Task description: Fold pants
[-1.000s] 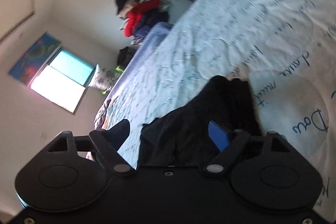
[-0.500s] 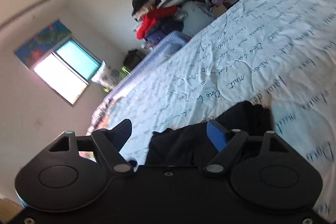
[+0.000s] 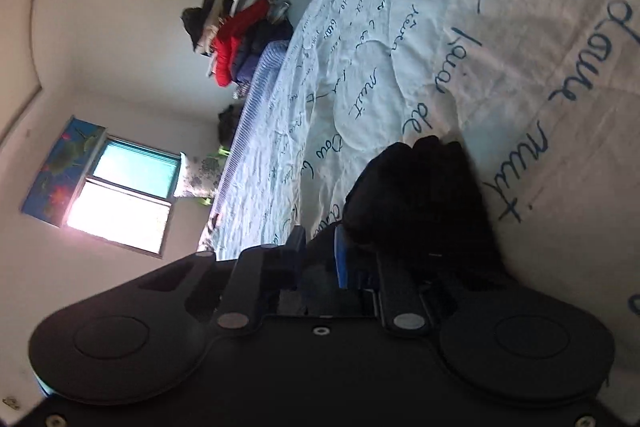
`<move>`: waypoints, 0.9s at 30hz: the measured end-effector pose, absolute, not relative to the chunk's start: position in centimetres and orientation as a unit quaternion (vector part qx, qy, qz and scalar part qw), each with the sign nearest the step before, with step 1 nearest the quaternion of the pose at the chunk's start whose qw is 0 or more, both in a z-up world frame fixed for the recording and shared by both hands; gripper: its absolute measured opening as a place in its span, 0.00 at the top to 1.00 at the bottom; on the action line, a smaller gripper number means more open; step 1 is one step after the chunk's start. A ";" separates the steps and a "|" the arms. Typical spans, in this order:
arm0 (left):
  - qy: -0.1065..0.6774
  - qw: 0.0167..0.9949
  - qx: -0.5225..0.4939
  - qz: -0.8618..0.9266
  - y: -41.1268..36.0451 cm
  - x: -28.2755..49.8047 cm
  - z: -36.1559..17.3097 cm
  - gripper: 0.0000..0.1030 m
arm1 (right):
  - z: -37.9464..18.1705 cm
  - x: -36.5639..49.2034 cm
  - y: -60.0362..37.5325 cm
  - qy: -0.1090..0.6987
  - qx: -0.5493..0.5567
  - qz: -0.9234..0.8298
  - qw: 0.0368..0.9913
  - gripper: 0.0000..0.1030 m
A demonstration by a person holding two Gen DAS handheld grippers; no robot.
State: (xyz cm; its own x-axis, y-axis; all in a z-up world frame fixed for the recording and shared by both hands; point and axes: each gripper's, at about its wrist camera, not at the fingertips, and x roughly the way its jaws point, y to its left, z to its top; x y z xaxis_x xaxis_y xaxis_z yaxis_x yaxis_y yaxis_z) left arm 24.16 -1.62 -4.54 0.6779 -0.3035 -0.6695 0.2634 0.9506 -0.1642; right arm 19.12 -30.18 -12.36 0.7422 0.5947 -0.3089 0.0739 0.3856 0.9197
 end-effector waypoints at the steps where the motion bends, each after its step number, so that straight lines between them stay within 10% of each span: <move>1: 0.366 0.919 -0.024 -0.144 -1.5 23.3 -3.9 0.08 | -11.4 18.5 -30.4 0.312 0.530 0.167 0.770 0.54; 2: 0.358 0.923 -0.022 -0.138 -1.2 22.2 -3.2 0.07 | -10.5 17.6 -30.6 0.299 0.530 0.173 0.775 0.28; 4: 0.342 0.928 -0.035 -0.142 -0.3 19.4 -2.2 0.06 | -8.0 15.0 -30.7 0.267 0.500 0.177 0.805 0.12; 11: 0.349 0.928 0.018 -0.131 -0.8 15.4 -6.3 0.00 | -11.8 10.2 -31.2 0.271 0.494 0.195 0.803 0.27; 27: 0.360 0.928 -0.034 -0.096 1.1 6.3 -4.3 0.03 | -6.6 5.4 -26.2 0.279 0.296 0.161 0.899 0.16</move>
